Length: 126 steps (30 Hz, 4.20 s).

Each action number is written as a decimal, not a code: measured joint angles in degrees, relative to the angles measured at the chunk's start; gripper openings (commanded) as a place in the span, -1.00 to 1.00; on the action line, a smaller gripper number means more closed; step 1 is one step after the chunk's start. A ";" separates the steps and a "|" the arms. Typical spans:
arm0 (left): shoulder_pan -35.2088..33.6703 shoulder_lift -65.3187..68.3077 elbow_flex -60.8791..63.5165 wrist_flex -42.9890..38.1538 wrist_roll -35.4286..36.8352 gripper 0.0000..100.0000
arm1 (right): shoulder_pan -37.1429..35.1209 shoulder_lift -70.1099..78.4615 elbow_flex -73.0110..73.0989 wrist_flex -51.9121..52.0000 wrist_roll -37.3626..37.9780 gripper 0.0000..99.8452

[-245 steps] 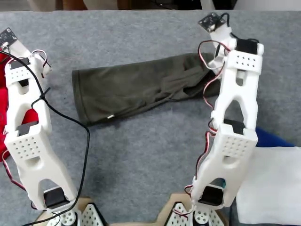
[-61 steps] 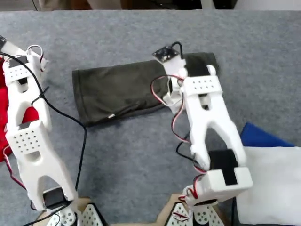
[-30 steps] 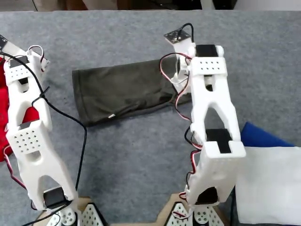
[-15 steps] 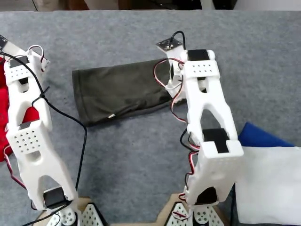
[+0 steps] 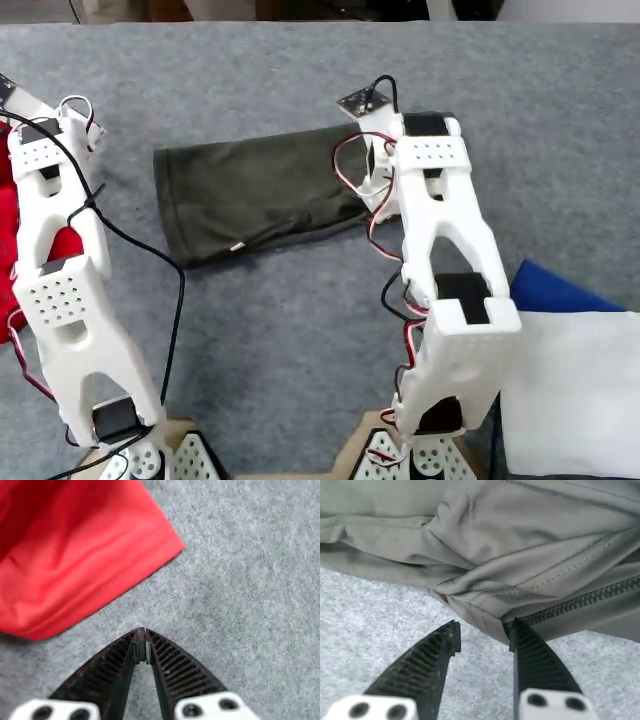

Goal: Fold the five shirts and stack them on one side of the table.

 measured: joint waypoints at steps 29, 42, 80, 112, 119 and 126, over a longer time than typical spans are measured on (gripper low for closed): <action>0.00 0.00 0.00 0.00 0.00 -0.96 | -2.11 2.20 -7.56 -1.85 2.64 -0.99; 0.35 0.00 0.00 0.00 -2.02 -0.96 | -3.96 23.30 -43.34 9.49 4.57 -0.99; 0.53 0.00 0.00 0.00 -2.46 -0.96 | -3.60 38.77 -74.20 23.38 5.19 -0.99; 0.53 0.00 0.00 0.00 -2.46 -0.96 | -4.75 45.10 -86.77 22.86 8.62 -0.99; 0.53 0.00 -0.62 0.53 -2.46 -0.93 | 1.76 41.49 -87.47 18.64 6.15 -0.99; 7.38 -0.18 -12.13 12.84 -8.53 -0.89 | 5.36 47.82 -87.47 12.75 0.70 -0.99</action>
